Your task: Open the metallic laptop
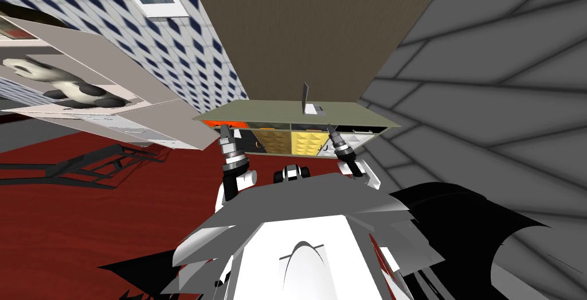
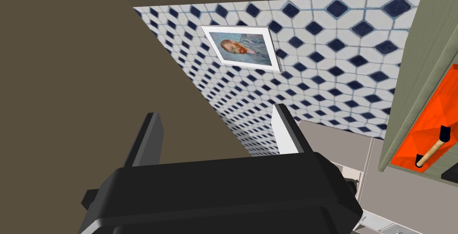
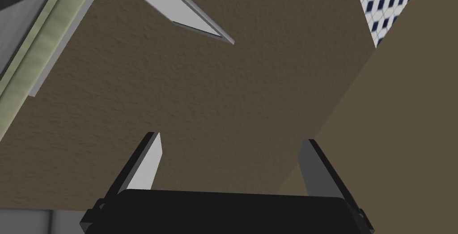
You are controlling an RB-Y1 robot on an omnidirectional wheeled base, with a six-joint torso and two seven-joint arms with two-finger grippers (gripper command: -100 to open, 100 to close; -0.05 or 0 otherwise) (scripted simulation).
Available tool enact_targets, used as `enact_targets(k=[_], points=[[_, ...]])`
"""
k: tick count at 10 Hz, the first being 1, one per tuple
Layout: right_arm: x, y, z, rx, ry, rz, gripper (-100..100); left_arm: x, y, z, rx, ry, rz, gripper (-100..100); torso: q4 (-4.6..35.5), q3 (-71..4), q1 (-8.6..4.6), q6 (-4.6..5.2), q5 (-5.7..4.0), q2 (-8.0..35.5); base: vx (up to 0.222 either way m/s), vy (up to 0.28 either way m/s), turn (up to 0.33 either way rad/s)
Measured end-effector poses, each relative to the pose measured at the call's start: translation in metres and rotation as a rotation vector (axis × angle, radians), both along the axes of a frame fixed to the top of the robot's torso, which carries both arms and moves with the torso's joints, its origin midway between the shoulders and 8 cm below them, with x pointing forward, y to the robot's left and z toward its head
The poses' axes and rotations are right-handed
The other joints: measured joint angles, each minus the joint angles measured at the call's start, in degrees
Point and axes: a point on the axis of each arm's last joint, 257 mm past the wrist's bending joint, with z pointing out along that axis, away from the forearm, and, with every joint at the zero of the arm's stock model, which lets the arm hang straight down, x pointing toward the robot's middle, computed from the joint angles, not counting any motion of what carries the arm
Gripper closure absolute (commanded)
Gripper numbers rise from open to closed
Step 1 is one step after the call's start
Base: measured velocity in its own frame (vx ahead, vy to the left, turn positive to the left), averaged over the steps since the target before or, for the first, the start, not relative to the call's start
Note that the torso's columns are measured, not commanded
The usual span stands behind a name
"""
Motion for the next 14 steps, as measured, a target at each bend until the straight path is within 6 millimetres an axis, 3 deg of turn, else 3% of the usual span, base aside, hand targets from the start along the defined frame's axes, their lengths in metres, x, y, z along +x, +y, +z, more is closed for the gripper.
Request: enact_targets(k=[2,8,10,13,14], points=[[0.002,-0.01,-0.014,-0.089,0.039,-0.03,-100,0.0,0.0,0.0,0.0,0.0,0.0,0,0.0,0.0,-0.19,0.0,-0.06,0.0,0.04,0.098,-0.003],[0.012,-0.095,-0.065,-0.522,0.215,-0.207,-100,0.0,0.0,0.0,0.0,0.0,0.0,0,0.0,-0.1,-0.02,0.0,-0.01,-0.1,0.085,0.161,0.013],[0.012,-0.112,-0.071,-0.61,0.243,-0.234,-100,0.0,0.0,0.0,0.0,0.0,0.0,0,0.0,0.0,-0.21,0.0,-0.07,0.0,0.063,0.1,0.05],[0.014,-0.166,-0.082,-0.796,0.314,-0.322,-100,0.0,0.0,0.0,0.0,0.0,0.0,0,-0.1,-0.1,0.2,0.0,0.05,-0.2,0.084,0.139,0.055],[0.014,-0.174,-0.083,-0.832,0.324,-0.334,-100,0.0,0.0,0.0,0.0,0.0,0.0,0,0.0,0.0,-0.01,0.01,0.02,0.0,0.053,0.1,0.05]])
